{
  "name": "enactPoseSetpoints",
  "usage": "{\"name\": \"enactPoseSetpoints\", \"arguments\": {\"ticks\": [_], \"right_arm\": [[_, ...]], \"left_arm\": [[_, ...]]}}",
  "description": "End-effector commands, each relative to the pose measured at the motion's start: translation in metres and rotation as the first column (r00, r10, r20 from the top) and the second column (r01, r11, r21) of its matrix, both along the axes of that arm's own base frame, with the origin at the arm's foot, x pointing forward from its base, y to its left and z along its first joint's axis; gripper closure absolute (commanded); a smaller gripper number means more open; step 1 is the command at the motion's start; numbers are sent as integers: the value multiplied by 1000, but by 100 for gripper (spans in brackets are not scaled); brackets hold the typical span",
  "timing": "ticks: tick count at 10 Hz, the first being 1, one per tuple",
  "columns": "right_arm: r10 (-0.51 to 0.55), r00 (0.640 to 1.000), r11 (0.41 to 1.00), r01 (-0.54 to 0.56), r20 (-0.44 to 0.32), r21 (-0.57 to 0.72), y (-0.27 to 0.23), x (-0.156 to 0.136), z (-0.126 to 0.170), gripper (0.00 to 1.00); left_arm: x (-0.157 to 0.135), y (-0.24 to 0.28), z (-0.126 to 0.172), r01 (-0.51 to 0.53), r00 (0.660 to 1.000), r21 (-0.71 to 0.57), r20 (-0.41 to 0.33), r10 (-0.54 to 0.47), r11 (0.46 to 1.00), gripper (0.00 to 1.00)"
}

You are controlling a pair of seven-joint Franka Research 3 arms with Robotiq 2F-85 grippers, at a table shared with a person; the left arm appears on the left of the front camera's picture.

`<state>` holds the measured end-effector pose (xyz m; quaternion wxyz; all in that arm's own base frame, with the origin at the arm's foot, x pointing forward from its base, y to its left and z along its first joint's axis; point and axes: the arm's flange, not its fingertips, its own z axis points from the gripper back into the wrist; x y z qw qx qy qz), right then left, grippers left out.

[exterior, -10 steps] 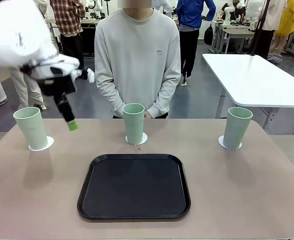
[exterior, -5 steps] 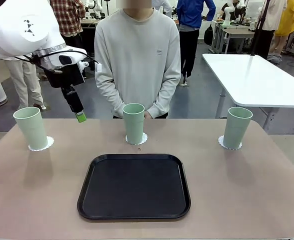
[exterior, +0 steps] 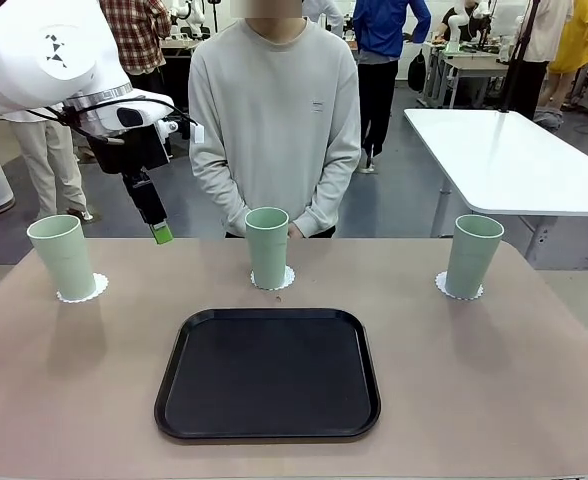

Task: Place coasters on the table and set cups on them.
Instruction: Take one Reusable plastic cup from the Flat Tray and place it on a coaster set by the human.

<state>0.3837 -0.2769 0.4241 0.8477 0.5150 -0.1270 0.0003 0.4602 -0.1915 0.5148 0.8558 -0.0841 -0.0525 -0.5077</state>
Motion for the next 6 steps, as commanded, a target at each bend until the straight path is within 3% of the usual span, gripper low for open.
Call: {"name": "enactPoseSetpoints", "arguments": {"ticks": [1, 2, 3, 4, 6], "right_arm": [[10, 1000, 1000, -10, -11, -6, -2, 0, 1, 0], [10, 1000, 1000, -10, -11, -6, -2, 0, 1, 0], [10, 1000, 1000, -10, -11, -6, -2, 0, 1, 0], [10, 1000, 1000, -10, -11, -6, -2, 0, 1, 0], [10, 1000, 1000, -10, -11, -6, -2, 0, 1, 0]], "left_arm": [[0, 0, 0, 0, 1000, 0, 0, 0, 1000, 0], [-25, 8, -14, -98, 995, -66, -12, 98, 993, 0], [-78, 17, -19, -197, 980, -212, -32, 195, 957, 0], [-102, 42, -2, -271, 963, -298, -82, 258, 915, 0], [-112, 115, 8, -506, 857, -396, -131, 498, 767, 0]]}}
